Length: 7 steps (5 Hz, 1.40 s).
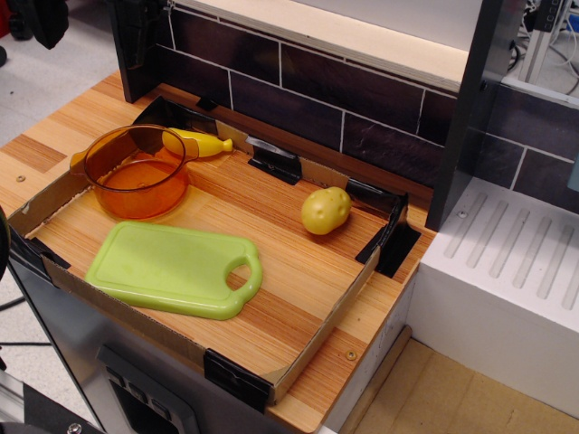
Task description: Put potato in pot
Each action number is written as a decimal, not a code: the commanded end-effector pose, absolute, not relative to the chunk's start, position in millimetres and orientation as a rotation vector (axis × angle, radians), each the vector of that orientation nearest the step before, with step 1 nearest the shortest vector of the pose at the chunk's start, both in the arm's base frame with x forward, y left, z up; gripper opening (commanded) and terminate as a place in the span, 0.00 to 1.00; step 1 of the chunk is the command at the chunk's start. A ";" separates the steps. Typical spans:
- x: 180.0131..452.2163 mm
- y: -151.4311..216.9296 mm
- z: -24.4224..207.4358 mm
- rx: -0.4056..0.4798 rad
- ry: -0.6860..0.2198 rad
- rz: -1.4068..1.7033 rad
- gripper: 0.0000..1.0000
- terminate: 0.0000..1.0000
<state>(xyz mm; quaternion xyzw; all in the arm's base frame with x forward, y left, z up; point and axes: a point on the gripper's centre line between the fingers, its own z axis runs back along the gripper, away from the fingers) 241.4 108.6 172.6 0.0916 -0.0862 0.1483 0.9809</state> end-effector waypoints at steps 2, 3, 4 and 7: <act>267.9 89.9 159.5 0.187 -0.227 0.142 1.00 0.00; 286.2 65.6 148.8 0.149 -0.220 -0.012 1.00 0.00; 299.5 45.8 133.0 0.139 -0.210 -0.078 1.00 0.00; 322.7 8.6 77.9 0.025 -0.105 -0.122 1.00 0.00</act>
